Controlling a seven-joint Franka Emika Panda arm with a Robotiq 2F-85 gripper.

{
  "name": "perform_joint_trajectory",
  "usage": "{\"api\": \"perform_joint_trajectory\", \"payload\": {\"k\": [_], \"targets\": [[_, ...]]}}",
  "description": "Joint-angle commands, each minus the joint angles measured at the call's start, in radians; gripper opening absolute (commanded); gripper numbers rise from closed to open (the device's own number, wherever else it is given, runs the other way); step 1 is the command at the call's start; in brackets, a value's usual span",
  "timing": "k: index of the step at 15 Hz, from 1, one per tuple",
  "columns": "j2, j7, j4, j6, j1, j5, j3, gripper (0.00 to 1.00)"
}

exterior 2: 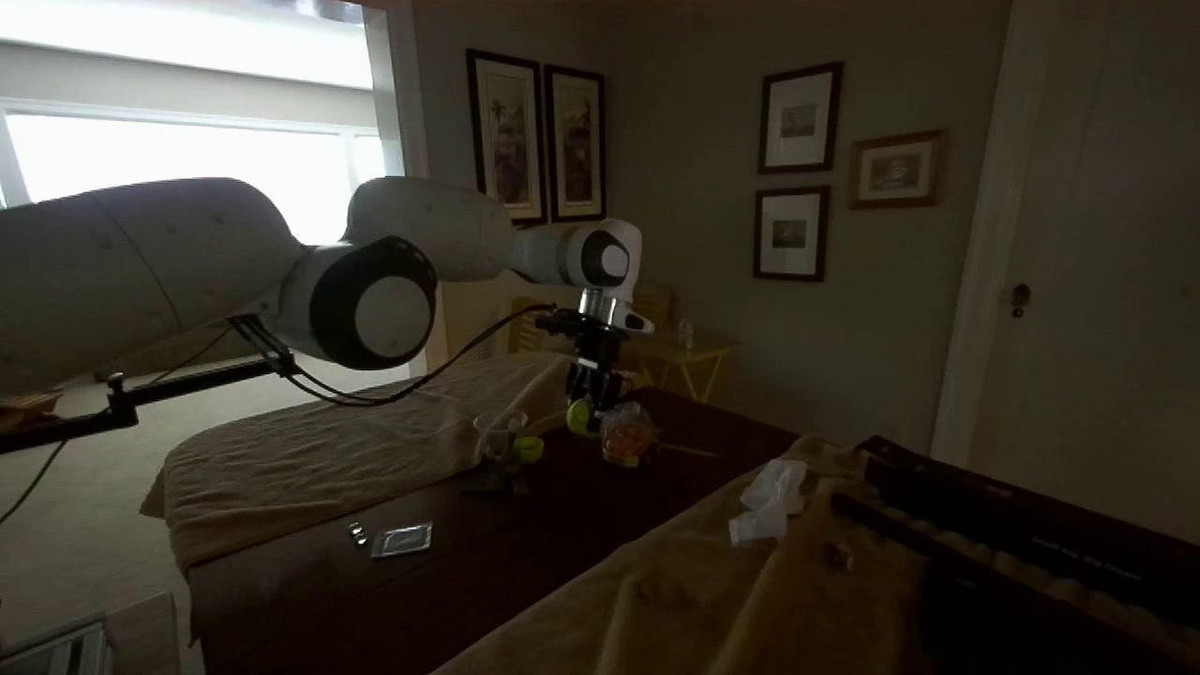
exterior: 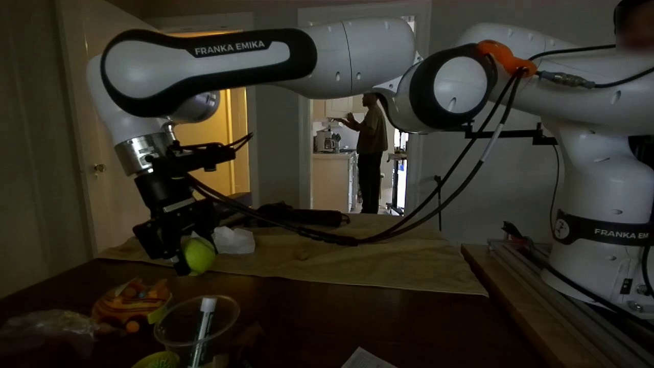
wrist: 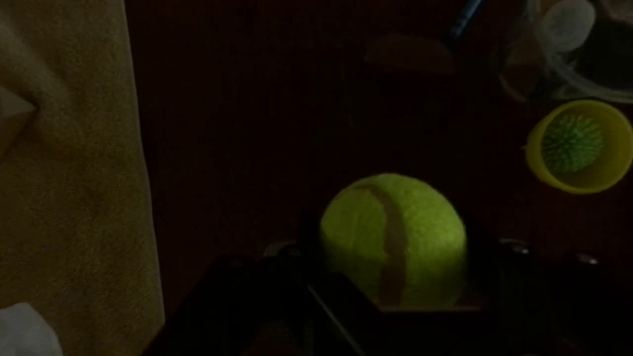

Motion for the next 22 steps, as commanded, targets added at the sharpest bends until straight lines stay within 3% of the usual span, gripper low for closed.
{"api": "perform_joint_trajectory", "payload": {"k": [1,22], "targets": [[-0.013,0.019,-0.002,-0.026,0.009,0.048,0.03,0.42],[-0.061,-0.029,-0.011,-0.087,0.185,0.017,0.033,0.42]]}}
